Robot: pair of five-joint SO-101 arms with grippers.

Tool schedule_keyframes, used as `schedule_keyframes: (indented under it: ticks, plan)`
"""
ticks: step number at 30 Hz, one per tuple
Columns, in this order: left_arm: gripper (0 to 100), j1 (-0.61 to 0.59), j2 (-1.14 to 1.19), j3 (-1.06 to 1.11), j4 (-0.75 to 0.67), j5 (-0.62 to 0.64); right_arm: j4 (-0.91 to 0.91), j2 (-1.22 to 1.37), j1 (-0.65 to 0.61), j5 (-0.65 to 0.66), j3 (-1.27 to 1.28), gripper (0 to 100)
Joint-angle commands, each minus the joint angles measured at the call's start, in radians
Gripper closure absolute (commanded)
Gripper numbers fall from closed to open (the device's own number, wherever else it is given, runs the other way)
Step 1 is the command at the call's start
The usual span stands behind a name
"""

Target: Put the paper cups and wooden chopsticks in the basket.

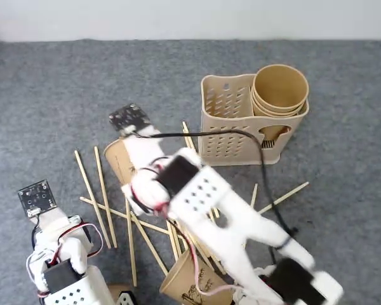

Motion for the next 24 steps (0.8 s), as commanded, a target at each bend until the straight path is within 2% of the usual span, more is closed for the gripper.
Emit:
schedule_keyframes:
  ticks: [1, 9, 16, 24]
  plan:
    - [98, -0.005, -0.014, -0.012, -0.003, -0.002, -0.065, 0.116, -0.005, -0.008, -0.124, 70.6]
    - [98, -0.005, -0.014, -0.012, -0.003, -0.002, -0.073, 0.435, 0.002, -0.002, -0.434, 70.5]
    - [98, -0.005, -0.014, -0.012, -0.003, -0.002, -0.008, 0.631, 0.002, 0.000, -0.667, 55.9]
    - [98, -0.005, -0.014, -0.012, -0.003, -0.002, 0.012, 0.828, 0.064, 0.003, -0.856, 56.1]
